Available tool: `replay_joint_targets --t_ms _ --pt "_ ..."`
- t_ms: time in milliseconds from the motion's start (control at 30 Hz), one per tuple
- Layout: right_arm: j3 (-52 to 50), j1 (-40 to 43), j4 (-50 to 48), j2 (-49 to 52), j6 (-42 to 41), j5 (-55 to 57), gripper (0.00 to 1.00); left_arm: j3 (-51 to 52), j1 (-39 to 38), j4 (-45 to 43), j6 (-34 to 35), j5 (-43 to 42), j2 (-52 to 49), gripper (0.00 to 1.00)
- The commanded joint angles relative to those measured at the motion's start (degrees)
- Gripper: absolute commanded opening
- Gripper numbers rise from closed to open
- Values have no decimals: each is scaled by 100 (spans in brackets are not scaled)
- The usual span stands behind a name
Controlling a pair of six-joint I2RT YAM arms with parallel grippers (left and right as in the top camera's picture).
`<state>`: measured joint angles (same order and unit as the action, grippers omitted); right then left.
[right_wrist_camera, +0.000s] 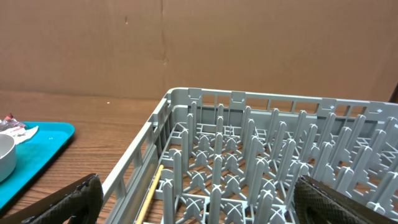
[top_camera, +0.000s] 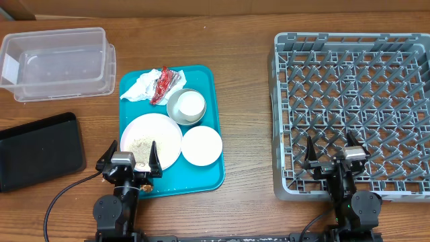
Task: Sort waste into correct bins and load items into the dishwasher
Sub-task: 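Move the left gripper down toward the brown food scrap on the tray, then grasp the brown food scrap beside the rice plate with the left gripper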
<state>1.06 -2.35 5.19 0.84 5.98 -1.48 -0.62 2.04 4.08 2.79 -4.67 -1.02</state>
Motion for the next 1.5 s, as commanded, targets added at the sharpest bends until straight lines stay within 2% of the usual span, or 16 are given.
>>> replay_joint_targets --t_ms 0,167,233,300,400,467,600,700,767,867,933,1067,1133,1200,1300,1467 --pt "-59 -22 -39 -68 -42 13 100 33 -26 -13 179 -149 28 100" --pt "-59 -22 -39 -68 -42 15 100 33 -26 -173 2660 -1714 28 100" --pt "-59 -22 -39 -68 -42 13 100 33 -26 -188 3189 -2492 28 100" --pt "-59 -22 -39 -68 -42 13 100 33 -24 -317 3215 -3108 28 100" --pt "-59 -22 -39 -68 -42 15 100 -140 -17 -358 3217 -3180 28 100" --pt "-59 -22 -39 -68 -42 13 100 -452 -15 -28 3217 -2870 24 100" --pt "-59 -22 -39 -68 -42 15 100 -1556 -15 1593 2874 -1823 -356 100" --pt "-59 -22 -39 -68 -42 13 100 -2457 -15 2793 2503 -1040 -1176 100" --pt "-59 -22 -39 -68 -42 13 100 -3047 -15 3397 2179 -802 -1917 100" --pt "-59 -22 -39 -68 -42 15 100 -3886 -20 4046 1646 -905 -3108 100" --pt "-59 -22 -39 -68 -42 15 100 -4275 -20 4221 1661 -1176 -3816 100" --pt "-59 -22 -39 -68 -42 15 100 -4498 -22 4594 1408 -1873 -4894 100" --pt "-59 -22 -39 -68 -42 15 100 -4496 -26 4743 1296 -1884 -5195 100" --pt "-59 -22 -39 -68 -42 15 100 -4496 -31 4946 1436 -1587 -5519 100" --pt "-59 -22 -39 -68 -42 13 100 -4496 -59 5265 1880 -680 -5954 100" --pt "-59 -22 -39 -68 -42 15 100 -4487 -74 5412 1906 -247 -6347 100"
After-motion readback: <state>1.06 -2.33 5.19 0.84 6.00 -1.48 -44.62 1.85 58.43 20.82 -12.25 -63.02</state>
